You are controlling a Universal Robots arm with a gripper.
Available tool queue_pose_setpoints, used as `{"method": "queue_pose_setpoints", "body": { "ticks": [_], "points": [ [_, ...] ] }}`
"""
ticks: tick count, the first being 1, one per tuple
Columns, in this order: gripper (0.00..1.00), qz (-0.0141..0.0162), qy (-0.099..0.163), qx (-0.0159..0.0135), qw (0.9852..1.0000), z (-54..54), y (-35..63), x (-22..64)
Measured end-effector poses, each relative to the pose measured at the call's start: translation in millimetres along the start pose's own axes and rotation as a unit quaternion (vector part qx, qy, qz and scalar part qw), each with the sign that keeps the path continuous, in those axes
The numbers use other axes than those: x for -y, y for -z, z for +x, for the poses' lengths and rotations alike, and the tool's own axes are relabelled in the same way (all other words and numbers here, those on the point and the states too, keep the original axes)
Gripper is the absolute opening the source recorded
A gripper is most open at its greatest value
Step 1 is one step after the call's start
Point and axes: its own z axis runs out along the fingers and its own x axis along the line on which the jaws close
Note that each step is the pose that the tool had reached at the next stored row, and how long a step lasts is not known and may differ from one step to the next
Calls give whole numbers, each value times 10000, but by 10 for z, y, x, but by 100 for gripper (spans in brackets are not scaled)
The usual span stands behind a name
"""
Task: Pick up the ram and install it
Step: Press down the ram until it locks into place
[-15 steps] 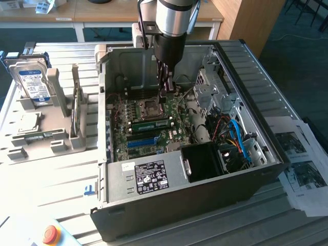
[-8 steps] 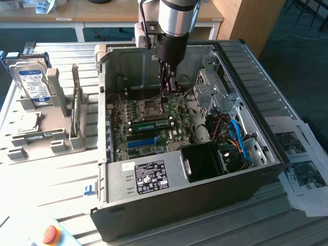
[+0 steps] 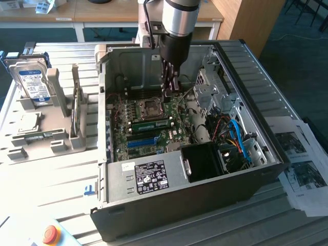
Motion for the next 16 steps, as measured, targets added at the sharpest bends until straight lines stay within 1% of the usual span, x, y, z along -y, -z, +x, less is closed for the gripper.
{"method": "queue_pose_setpoints", "body": {
  "ticks": [16],
  "points": [
    [10,0,0,0,10000,-3,4,159]
  ]
}}
